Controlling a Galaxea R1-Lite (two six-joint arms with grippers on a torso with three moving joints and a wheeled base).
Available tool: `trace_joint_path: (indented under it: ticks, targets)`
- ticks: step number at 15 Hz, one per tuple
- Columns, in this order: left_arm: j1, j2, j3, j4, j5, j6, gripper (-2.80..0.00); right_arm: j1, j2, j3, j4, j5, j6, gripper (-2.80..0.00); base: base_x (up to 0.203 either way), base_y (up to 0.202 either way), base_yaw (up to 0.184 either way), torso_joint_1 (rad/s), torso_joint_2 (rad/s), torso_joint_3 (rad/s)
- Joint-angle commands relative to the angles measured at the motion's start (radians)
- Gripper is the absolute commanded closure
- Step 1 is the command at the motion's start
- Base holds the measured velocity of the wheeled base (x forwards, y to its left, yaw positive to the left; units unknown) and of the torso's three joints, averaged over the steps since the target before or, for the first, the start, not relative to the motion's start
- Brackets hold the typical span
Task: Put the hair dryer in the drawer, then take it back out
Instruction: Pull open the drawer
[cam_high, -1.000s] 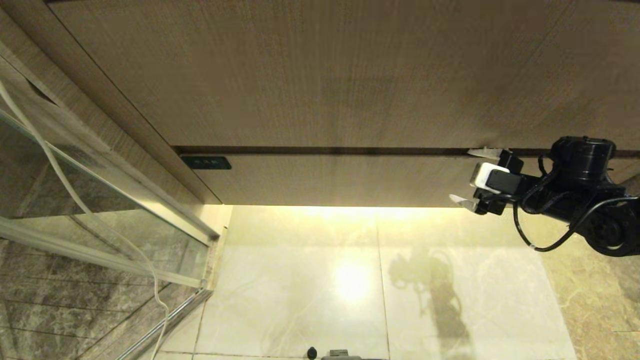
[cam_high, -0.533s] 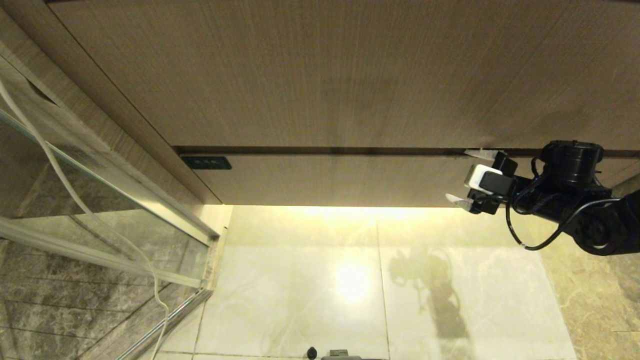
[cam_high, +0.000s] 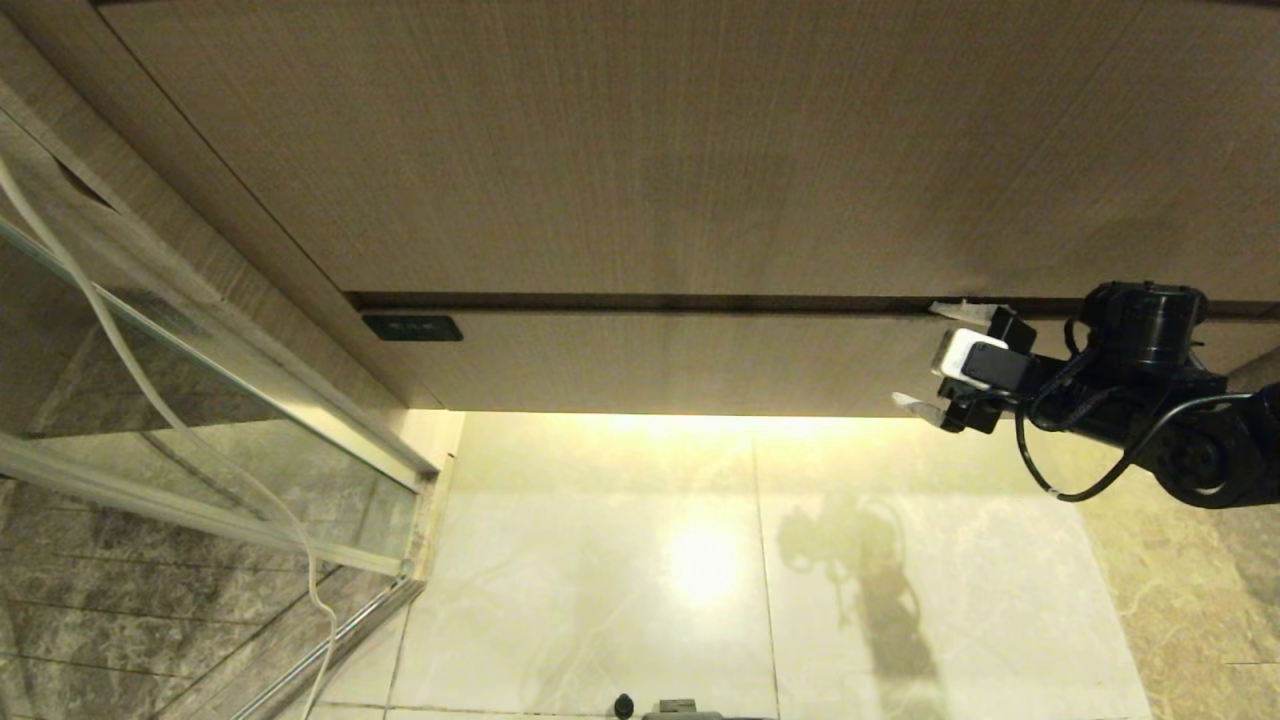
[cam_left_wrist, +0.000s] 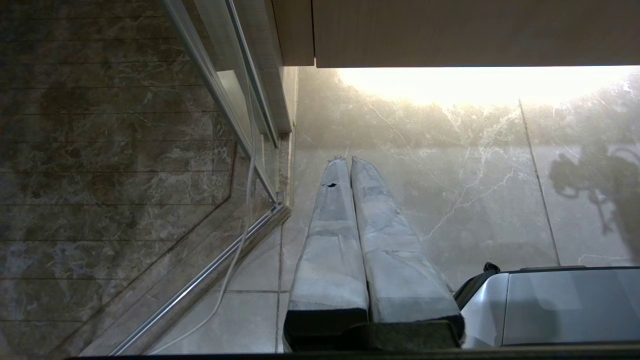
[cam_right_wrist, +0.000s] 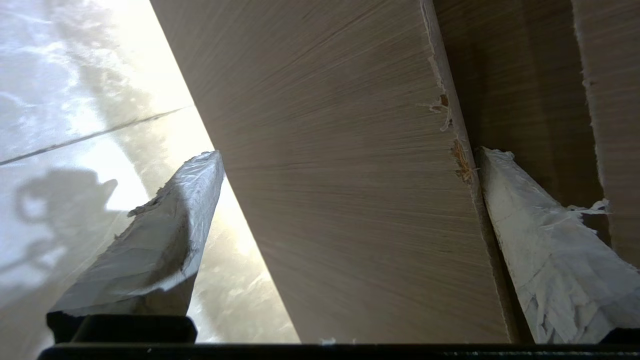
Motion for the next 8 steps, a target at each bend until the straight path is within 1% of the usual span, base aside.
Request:
trace_joint_path:
  ticks: [1,3,8]
  targets:
    - [0.000,0.000,0.002,0.000,0.000,0.000,0.00,-0.004,-0.018,0.005,0.033,-0.017,-0.003,-2.80,0.000,0.000,0.000,0.000,0.00,0.000]
    - [0.000,0.000,0.000,0.000,0.000,0.000,0.00,-0.008,-0.036,0.028,0.057,-0.043,0.003,-2.80,0.000,0.000,0.000,0.000,0.00,0.000]
    - [0.000,0.000,0.002,0.000,0.000,0.000,0.00,-0.017,-0.079,0.073,0.085,-0.045,0.008,-2.80,0.000,0.000,0.000,0.000,0.00,0.000]
